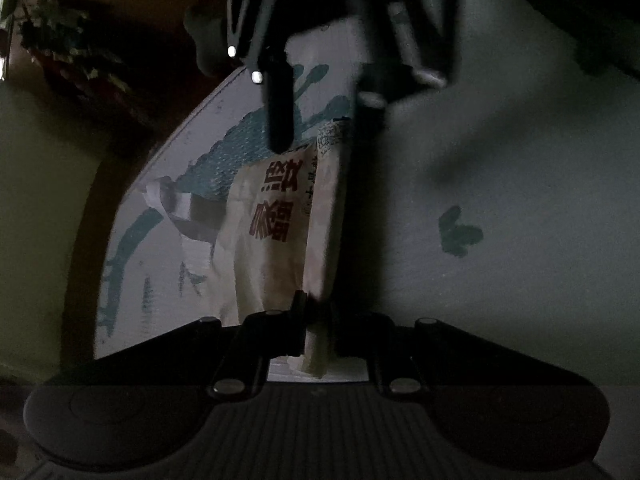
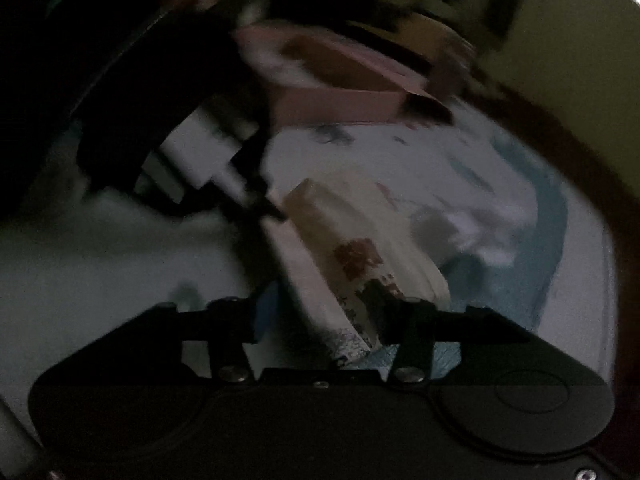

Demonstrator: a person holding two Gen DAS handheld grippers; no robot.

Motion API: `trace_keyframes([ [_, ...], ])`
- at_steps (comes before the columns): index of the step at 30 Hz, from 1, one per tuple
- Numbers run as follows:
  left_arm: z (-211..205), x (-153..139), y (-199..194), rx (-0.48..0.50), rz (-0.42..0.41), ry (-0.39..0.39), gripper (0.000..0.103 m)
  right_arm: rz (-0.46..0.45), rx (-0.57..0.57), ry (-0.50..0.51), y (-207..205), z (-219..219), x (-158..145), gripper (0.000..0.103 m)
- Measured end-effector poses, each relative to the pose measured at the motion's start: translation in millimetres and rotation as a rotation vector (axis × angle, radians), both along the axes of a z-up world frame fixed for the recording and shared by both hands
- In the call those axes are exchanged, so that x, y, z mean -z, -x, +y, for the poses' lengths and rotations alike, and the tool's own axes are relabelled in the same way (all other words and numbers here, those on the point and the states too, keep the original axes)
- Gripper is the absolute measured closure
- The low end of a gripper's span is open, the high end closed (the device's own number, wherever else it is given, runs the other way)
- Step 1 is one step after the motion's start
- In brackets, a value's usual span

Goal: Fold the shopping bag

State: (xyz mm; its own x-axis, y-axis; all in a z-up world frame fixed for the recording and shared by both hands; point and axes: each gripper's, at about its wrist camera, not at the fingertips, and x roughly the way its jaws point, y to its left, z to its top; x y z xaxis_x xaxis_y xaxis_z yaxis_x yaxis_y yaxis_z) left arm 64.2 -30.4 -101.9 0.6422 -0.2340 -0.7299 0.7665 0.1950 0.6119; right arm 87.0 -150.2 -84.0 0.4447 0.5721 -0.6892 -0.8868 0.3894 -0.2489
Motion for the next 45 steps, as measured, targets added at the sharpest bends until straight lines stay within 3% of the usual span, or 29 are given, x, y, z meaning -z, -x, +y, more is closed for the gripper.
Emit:
trace_keyframes([
  [2, 6, -7, -6, -0.033, 0.062, 0.076, 0.092, -0.007, -0.014, 0.041, 1, 2, 6, 0.062],
  [3, 11, -13, -11, -0.061, 0.12, 0.144, 0.092, -0.007, -0.008, 0.048, -1, 2, 8, 0.075],
  [6, 24, -20, -18, -0.108, 0.213, 0.249, 0.092, 0.056, 0.034, 0.004, -13, -4, 6, 0.076],
  [10, 49, -29, -46, -0.225, 0.407, 0.452, 0.091, 0.178, 0.09, -0.078, -30, -13, 6, 0.076],
  [16, 86, -17, -82, -0.4, 0.642, 0.72, 0.088, 0.432, 0.213, -0.273, -66, -37, 14, 0.076],
  [20, 107, -9, -100, -0.509, 0.771, 0.878, 0.088, 0.522, 0.256, -0.347, -78, -44, 20, 0.075],
  [29, 110, -7, -94, -0.605, 0.75, 0.935, 0.082, 0.622, 0.391, -0.448, -88, -57, 27, 0.075],
  [39, 114, -5, -88, -0.711, 0.724, 0.996, 0.079, 0.626, 0.52, -0.48, -88, -61, 27, 0.075],
  [42, 116, -6, -86, -0.741, 0.705, 1.003, 0.079, 0.625, 0.591, -0.471, -92, -68, 31, 0.103],
  [45, 123, -9, -84, -0.77, 0.658, 0.99, 0.079, 0.575, 0.578, -0.423, -91, -62, 30, 0.103],
])
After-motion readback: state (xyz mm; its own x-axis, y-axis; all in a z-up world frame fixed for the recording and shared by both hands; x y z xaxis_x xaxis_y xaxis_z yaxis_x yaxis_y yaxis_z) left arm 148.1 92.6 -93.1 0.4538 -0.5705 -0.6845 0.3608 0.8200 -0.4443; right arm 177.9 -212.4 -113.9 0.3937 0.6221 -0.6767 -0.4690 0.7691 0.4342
